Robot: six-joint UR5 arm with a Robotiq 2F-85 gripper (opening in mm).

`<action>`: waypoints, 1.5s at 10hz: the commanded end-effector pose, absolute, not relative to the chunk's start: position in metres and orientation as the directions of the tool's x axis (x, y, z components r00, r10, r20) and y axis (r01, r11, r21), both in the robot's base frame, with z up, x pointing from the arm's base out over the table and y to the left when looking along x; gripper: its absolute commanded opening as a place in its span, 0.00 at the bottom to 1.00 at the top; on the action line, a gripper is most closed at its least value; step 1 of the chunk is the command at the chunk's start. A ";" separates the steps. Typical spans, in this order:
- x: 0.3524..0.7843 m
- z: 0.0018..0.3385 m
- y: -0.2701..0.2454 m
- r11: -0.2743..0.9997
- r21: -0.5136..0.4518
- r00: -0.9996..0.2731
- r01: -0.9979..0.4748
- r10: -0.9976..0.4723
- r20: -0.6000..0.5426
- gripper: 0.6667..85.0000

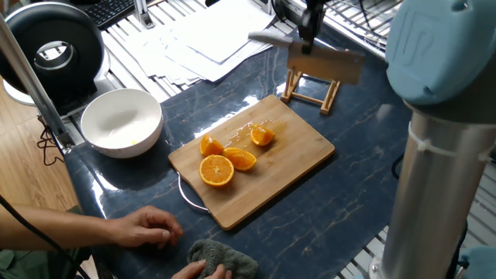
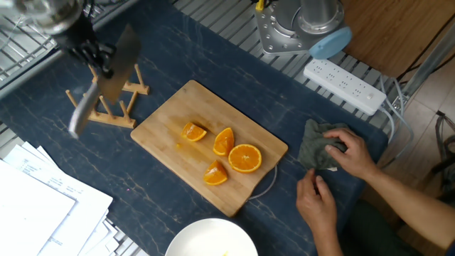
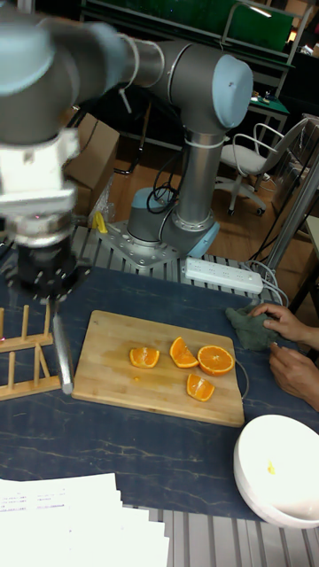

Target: Chop the orange

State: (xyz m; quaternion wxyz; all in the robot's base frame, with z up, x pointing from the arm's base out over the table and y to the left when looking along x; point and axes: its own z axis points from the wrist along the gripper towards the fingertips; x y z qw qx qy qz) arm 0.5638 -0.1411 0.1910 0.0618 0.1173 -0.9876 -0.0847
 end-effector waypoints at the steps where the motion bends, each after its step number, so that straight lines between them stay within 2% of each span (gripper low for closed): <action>1: 0.569 0.239 -0.083 0.980 0.190 -0.991 -0.065 -0.086 0.105 0.00; 4: 0.598 0.235 -0.006 0.948 0.310 -0.994 0.072 0.043 0.098 0.00; 5: 0.612 0.226 0.008 0.946 0.322 -0.999 0.021 0.006 0.048 0.00; 7: 0.631 0.203 0.009 0.949 0.289 -0.992 -0.123 -0.119 -0.032 0.00; 9: 0.643 0.183 0.003 0.961 0.226 -0.987 -0.158 -0.147 -0.066 0.00; 11: 0.645 0.168 -0.001 0.974 0.191 -0.992 -0.122 -0.112 -0.063 0.00; 12: 0.644 0.159 0.007 0.974 0.208 -0.995 -0.093 -0.083 -0.056 0.00; 13: 0.642 0.150 -0.002 0.978 0.173 -0.993 -0.119 -0.113 -0.041 0.00; 14: 0.640 0.145 -0.029 0.982 0.087 -0.986 -0.169 -0.168 -0.013 0.00; 15: 0.636 0.147 -0.039 0.985 0.079 -0.988 -0.150 -0.152 0.017 0.00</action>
